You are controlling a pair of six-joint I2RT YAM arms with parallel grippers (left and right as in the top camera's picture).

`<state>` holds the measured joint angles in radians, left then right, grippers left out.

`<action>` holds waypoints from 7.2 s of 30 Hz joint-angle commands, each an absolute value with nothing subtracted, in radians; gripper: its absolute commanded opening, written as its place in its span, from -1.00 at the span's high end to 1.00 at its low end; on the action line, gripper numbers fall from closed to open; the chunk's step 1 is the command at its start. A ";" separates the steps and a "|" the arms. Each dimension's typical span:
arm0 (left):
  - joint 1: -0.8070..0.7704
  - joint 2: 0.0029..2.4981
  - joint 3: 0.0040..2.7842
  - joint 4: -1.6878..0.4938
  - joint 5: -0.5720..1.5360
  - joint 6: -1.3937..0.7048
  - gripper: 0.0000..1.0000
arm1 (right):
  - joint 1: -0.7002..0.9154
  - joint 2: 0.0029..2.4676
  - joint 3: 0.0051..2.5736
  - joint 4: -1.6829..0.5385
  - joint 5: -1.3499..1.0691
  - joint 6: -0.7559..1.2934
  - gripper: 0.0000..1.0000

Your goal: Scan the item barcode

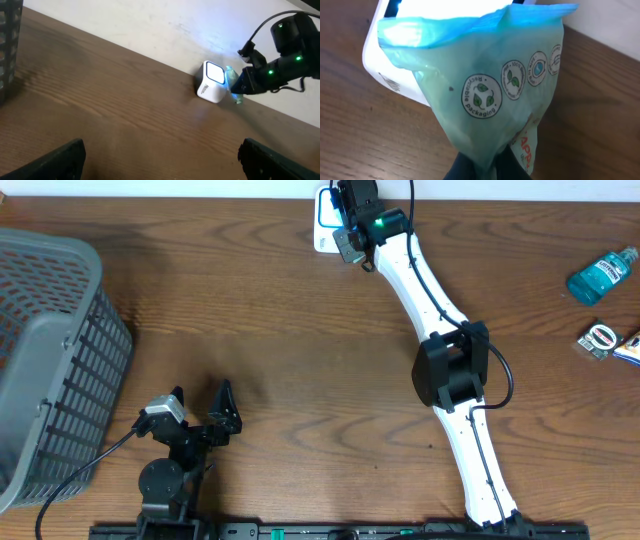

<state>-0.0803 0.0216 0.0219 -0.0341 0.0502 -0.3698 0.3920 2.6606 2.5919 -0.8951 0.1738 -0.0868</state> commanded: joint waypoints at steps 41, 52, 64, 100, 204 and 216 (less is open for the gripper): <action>-0.077 0.018 0.004 -0.067 0.038 -0.369 -0.95 | -0.327 2.473 2.590 -1.380 0.169 0.082 -0.99; -0.077 0.018 0.004 -0.067 0.038 -0.368 -0.95 | -0.245 2.025 2.590 -1.460 -0.091 0.109 -0.98; -0.077 0.018 0.004 -0.067 0.038 -0.369 -0.95 | -0.168 1.617 2.590 -1.639 -0.190 0.111 -0.98; -0.077 0.018 0.004 -0.067 0.038 -0.369 -0.95 | -0.168 0.853 2.017 -1.451 -0.096 0.044 -0.98; -0.077 0.001 0.004 -0.073 -0.008 -0.057 -0.95 | -0.045 0.013 0.006 -0.066 -0.110 0.096 -0.98; -0.077 0.004 0.004 -0.073 -0.008 -0.057 -0.95 | -0.045 0.013 0.006 -0.066 -0.110 0.096 -0.99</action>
